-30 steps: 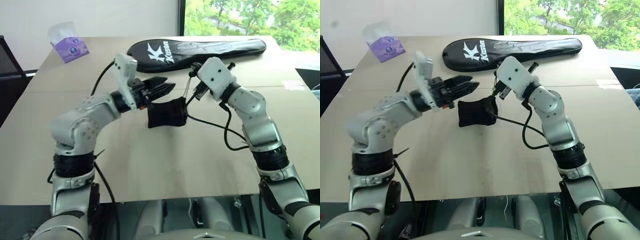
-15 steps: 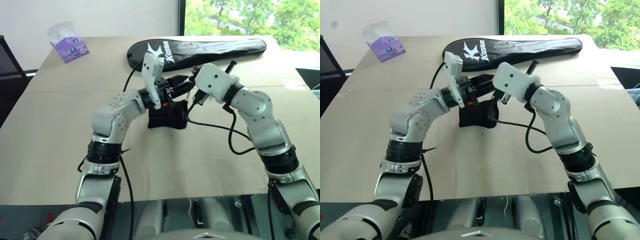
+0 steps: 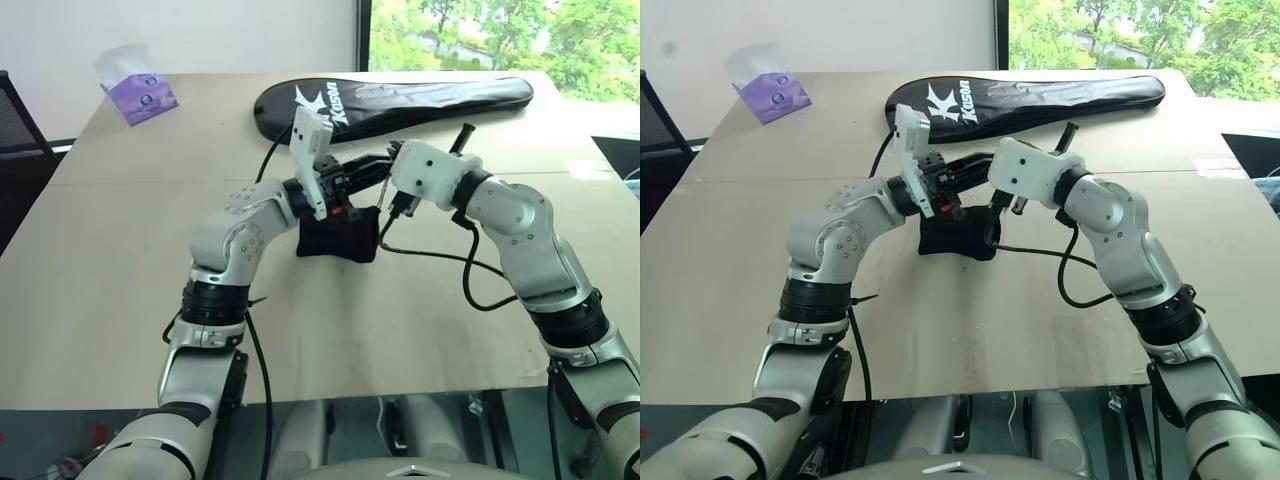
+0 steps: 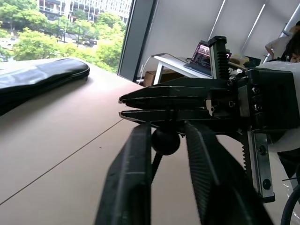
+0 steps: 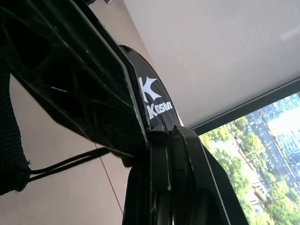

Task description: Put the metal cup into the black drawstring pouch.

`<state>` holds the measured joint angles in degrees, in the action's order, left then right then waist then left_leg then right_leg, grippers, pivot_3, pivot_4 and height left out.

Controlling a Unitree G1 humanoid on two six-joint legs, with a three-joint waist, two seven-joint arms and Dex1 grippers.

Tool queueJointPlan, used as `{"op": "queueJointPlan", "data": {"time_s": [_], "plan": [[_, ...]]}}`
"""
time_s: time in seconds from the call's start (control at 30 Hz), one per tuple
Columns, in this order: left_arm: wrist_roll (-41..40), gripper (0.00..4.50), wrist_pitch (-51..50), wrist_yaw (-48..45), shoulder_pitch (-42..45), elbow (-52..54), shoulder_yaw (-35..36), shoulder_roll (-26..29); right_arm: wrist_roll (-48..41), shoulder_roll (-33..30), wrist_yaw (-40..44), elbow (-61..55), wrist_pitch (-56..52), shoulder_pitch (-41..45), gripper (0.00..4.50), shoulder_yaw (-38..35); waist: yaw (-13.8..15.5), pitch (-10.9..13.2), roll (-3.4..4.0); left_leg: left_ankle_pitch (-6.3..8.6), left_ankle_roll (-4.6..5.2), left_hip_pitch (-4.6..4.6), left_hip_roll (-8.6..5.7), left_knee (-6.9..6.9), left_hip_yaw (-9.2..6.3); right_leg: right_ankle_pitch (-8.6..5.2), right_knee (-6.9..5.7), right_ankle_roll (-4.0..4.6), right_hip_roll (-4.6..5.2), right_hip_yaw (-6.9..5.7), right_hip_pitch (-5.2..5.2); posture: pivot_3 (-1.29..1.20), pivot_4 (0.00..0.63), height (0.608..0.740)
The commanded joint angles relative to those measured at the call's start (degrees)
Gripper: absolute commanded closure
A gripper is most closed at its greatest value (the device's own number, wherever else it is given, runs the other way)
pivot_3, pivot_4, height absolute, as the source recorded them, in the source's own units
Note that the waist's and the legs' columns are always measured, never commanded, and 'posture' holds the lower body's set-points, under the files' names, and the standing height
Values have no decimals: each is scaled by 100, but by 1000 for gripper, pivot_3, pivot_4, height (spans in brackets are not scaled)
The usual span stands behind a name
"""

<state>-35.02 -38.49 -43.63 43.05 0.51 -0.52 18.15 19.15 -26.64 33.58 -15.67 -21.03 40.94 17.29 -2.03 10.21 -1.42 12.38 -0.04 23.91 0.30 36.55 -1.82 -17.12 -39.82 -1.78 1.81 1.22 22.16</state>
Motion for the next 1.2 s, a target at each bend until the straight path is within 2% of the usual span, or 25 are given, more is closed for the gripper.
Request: {"op": "queueJointPlan", "data": {"time_s": [0.03,0.33,0.43,0.57,0.9,0.97,1.0,1.07,1.1,1.17,1.2], "plan": [[36,4470,93,-70,59,127,-31,-10,-13,44,26,-235,60,69,4500,-76,1,0,0,0,0,0,0,0,0,0,0,0,0,0,0,0,150,740],[181,4470,98,-85,-75,188,-71,10,-127,113,3,-215,-58,93,4500,-256,3,0,0,0,0,0,0,0,0,0,0,0,1,0,0,0,150,740],[245,3604,117,-21,-138,251,-72,7,-174,79,40,-195,-29,108,4500,-252,1,0,0,0,0,0,0,1,1,0,0,0,1,1,0,0,150,740],[270,1782,61,58,-91,205,-62,-61,-243,120,33,-171,-10,102,4500,-220,7,0,0,0,0,0,0,1,-1,0,0,0,1,0,0,0,150,740],[344,1782,118,-16,21,126,-114,-143,-251,130,9,-188,-1,82,4500,-178,7,0,0,0,0,0,0,2,0,0,0,0,1,0,-1,0,150,740],[346,2336,127,-34,37,109,-119,-168,-246,135,6,-203,-9,77,4500,-169,5,0,0,0,0,0,0,2,0,0,0,0,1,0,-1,0,150,740],[344,2392,130,-47,41,105,-120,-171,-242,134,7,-209,-12,73,4500,-165,5,0,0,0,0,0,0,2,0,0,0,0,1,0,-1,0,150,740],[347,3265,135,-64,48,89,-124,-173,-242,134,6,-219,-21,69,4500,-163,4,0,0,0,0,0,0,2,0,0,0,0,0,0,-1,0,150,740],[350,3878,141,-67,53,79,-127,-174,-240,132,7,-221,-23,68,4500,-162,3,0,0,0,0,0,0,2,0,0,0,0,0,0,-1,0,150,740],[348,4283,148,-81,53,70,-134,-168,-235,133,7,-225,-32,63,4500,-158,4,0,0,0,0,0,0,2,0,0,-1,0,1,0,-1,0,150,740],[361,4282,156,-90,50,60,-146,-161,-235,132,7,-225,-36,62,4500,-160,4,0,0,0,0,0,0,2,0,0,0,0,1,0,-1,0,150,740]]}}
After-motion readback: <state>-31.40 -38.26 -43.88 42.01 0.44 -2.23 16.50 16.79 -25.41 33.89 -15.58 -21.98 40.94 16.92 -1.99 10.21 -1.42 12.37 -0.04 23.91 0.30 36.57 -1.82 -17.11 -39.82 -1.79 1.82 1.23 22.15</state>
